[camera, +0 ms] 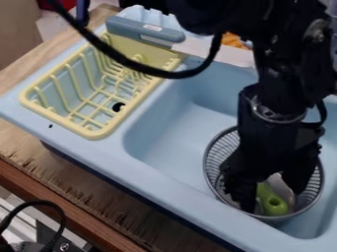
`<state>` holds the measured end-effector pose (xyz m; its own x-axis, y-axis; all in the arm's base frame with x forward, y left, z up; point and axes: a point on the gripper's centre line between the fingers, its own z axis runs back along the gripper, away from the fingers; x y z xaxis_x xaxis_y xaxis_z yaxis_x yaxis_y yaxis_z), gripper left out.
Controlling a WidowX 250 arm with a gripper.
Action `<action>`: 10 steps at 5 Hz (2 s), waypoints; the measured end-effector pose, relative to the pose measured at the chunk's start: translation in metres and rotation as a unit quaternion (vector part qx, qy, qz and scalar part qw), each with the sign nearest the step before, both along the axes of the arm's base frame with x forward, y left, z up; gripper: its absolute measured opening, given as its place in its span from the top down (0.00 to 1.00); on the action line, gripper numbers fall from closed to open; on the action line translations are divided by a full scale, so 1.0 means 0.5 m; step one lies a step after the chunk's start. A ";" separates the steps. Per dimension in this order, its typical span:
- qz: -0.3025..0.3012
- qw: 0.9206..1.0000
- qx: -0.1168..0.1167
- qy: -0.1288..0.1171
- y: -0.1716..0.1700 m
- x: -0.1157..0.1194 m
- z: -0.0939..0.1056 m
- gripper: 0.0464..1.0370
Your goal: Remove the green spatula in dish drainer
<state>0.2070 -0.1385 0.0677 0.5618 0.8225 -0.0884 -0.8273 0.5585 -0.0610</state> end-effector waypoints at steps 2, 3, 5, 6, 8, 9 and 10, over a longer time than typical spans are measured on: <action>0.006 1.000 -0.001 0.000 0.002 0.002 -0.001 0.64; 0.007 1.000 -0.001 0.002 0.003 0.002 -0.004 0.72; 0.007 1.000 -0.016 0.012 0.021 -0.001 0.040 0.73; 0.006 0.999 -0.042 0.011 0.025 0.004 0.080 0.73; -0.045 0.997 -0.063 -0.030 0.057 -0.010 0.164 0.73; -0.060 0.996 -0.044 -0.049 0.106 -0.017 0.196 0.73; -0.051 0.997 0.006 -0.049 0.169 -0.008 0.195 0.73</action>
